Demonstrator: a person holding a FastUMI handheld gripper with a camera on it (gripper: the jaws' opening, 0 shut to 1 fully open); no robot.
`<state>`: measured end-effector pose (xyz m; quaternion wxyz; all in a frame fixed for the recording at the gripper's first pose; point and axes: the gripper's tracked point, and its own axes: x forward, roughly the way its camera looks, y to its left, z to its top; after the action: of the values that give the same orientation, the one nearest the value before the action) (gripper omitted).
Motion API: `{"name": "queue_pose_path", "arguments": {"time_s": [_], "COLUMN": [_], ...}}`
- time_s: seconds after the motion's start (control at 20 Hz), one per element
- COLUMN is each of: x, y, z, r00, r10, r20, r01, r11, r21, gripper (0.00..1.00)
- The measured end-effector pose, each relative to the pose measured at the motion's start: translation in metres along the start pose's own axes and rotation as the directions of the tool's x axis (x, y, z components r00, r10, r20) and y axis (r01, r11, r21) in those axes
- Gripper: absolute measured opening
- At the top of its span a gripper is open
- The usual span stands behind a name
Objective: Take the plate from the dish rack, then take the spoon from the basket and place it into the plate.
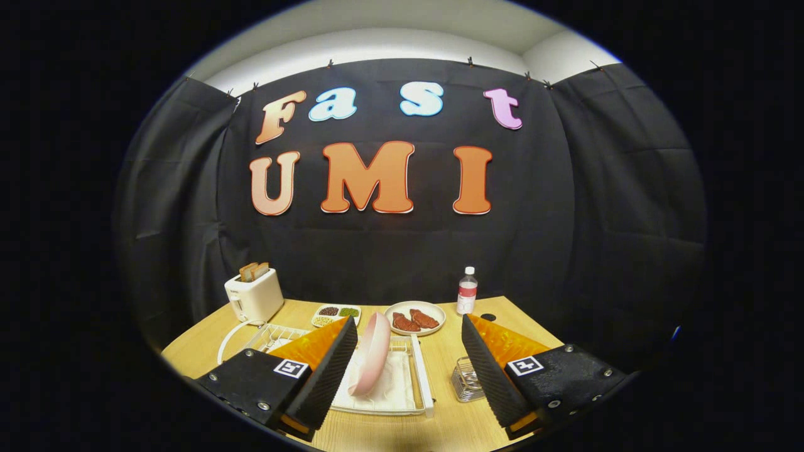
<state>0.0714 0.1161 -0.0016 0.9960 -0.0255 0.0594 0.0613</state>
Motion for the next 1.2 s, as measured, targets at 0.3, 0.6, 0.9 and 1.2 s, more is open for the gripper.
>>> {"name": "queue_pose_path", "arguments": {"time_s": [0.3, 0.6, 0.9, 1.2], "x": [0.048, 0.094, 0.119, 0.125], "y": [0.027, 0.038, 0.044, 0.044], "z": [-0.022, -0.051, -0.100, -0.117], "r00": [0.994, 0.978, 0.930, 0.904], "r10": [0.031, 0.012, -0.014, -0.048], "r20": [-0.102, -0.208, -0.367, -0.425], "r01": [-0.039, -0.033, -0.001, 0.047], "r11": [0.996, 0.995, 0.999, 0.999], "r21": [-0.079, -0.097, -0.039, -0.014], "gripper": [0.99, 0.99, 0.92, 0.44]}}
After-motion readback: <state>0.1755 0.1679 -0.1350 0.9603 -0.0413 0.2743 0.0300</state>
